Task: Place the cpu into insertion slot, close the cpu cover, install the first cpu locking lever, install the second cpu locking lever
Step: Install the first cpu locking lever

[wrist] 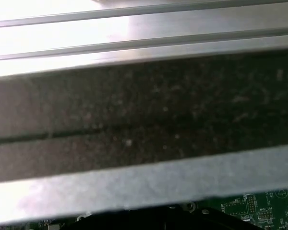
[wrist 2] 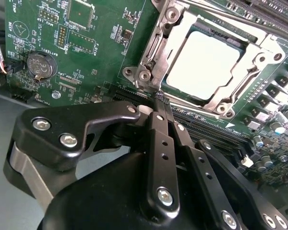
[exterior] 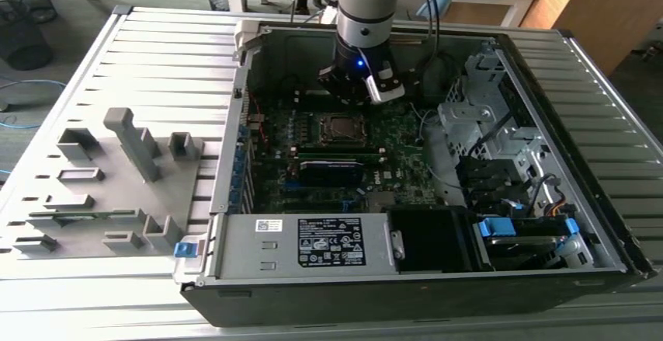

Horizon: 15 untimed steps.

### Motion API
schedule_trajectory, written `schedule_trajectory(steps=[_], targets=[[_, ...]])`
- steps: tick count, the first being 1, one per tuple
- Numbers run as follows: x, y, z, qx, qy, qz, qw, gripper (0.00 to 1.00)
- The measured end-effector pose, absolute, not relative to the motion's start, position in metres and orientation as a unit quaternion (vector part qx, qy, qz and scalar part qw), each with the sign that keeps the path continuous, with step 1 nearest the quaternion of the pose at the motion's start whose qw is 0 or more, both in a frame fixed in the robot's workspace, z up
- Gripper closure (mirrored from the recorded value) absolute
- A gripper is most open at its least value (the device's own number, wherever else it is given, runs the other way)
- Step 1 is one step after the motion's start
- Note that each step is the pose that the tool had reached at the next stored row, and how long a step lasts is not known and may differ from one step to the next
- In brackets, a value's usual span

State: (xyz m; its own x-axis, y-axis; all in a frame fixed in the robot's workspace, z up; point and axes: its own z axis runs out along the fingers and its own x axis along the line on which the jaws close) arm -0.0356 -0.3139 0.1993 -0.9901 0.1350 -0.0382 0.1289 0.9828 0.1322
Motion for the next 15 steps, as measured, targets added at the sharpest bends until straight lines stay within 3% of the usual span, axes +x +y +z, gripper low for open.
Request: schedule_trajectory(steps=[15], targets=[[-0.0356,-0.3116,0.2067,0.077,0.995,0.065,0.024,0.89]])
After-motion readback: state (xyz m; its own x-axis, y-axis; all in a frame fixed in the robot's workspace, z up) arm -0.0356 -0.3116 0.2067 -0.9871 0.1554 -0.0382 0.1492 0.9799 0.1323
